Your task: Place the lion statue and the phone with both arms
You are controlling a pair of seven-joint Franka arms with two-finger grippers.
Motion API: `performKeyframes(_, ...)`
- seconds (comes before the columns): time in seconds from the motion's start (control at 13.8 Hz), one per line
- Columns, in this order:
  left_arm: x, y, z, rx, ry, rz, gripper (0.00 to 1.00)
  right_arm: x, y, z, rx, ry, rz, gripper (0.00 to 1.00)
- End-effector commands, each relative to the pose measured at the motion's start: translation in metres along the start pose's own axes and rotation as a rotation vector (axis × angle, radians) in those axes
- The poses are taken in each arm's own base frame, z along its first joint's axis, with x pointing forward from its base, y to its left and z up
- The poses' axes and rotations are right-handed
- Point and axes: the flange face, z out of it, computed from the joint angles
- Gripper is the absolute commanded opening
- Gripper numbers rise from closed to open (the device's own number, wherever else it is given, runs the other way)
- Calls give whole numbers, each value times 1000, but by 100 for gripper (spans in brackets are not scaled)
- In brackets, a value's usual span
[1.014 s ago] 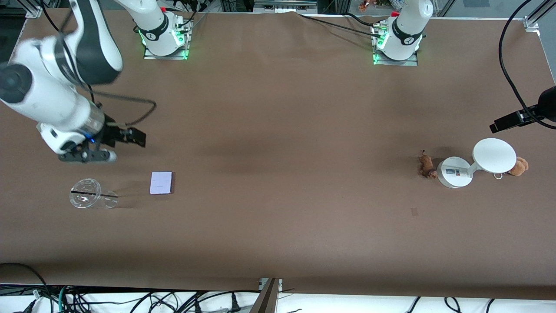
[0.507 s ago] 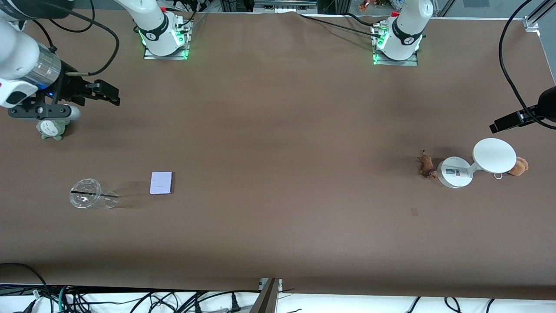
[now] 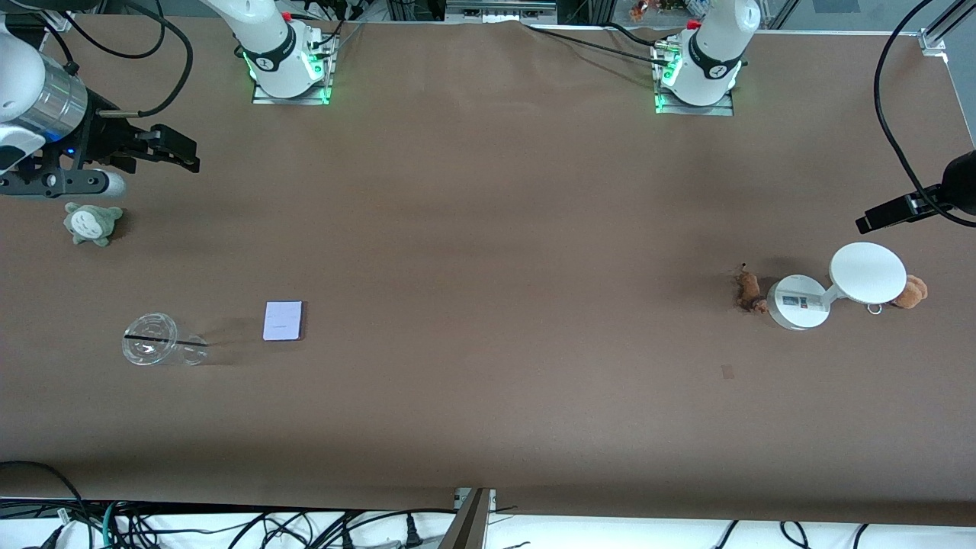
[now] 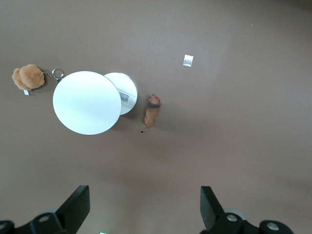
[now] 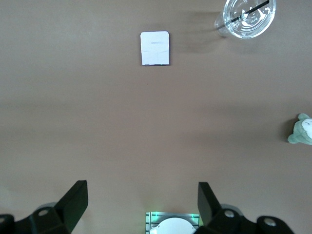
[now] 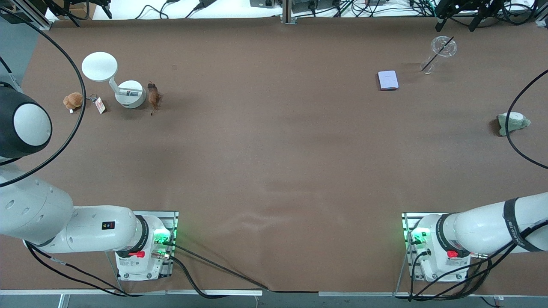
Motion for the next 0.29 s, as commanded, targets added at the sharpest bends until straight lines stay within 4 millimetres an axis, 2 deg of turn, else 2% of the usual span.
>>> performKeyframes(0.0, 0, -3, -4, -25, -11, 15, 100, 3, 3, -7, 6, 0, -13, 100)
performKeyframes(0.22, 0, -3, -4, -22, -11, 14, 100, 3, 3, -10, -1, 8, -17, 100)
